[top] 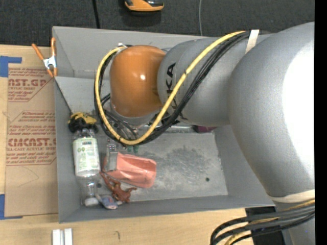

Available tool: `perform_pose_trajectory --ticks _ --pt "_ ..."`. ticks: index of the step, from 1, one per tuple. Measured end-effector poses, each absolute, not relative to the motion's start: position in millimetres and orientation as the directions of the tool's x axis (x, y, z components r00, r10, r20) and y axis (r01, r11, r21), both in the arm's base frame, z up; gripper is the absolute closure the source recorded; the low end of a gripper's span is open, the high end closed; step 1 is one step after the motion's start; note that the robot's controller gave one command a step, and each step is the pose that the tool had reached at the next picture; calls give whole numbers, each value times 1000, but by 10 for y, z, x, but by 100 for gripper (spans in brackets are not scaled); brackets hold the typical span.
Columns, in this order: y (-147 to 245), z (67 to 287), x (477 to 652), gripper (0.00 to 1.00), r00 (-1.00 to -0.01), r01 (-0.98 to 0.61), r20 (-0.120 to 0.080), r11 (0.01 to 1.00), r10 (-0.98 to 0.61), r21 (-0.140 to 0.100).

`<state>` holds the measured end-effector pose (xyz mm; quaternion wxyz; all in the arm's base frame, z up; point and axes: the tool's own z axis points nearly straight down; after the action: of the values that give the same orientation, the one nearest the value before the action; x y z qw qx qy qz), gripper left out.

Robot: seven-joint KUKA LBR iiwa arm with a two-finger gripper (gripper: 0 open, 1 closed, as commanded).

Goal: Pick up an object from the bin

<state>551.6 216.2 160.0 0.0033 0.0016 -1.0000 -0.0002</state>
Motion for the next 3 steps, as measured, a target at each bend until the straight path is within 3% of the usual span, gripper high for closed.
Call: perform_pose_trajectory --ticks 1,2,3 --pt "2153 1648 5537 0 -1000 -1 -1 1000 -1 2" --pt "1896 1233 5106 0 -1000 -2 -9 1000 -1 6" --pt "1785 1017 4959 0 -985 171 -9 985 171 10"
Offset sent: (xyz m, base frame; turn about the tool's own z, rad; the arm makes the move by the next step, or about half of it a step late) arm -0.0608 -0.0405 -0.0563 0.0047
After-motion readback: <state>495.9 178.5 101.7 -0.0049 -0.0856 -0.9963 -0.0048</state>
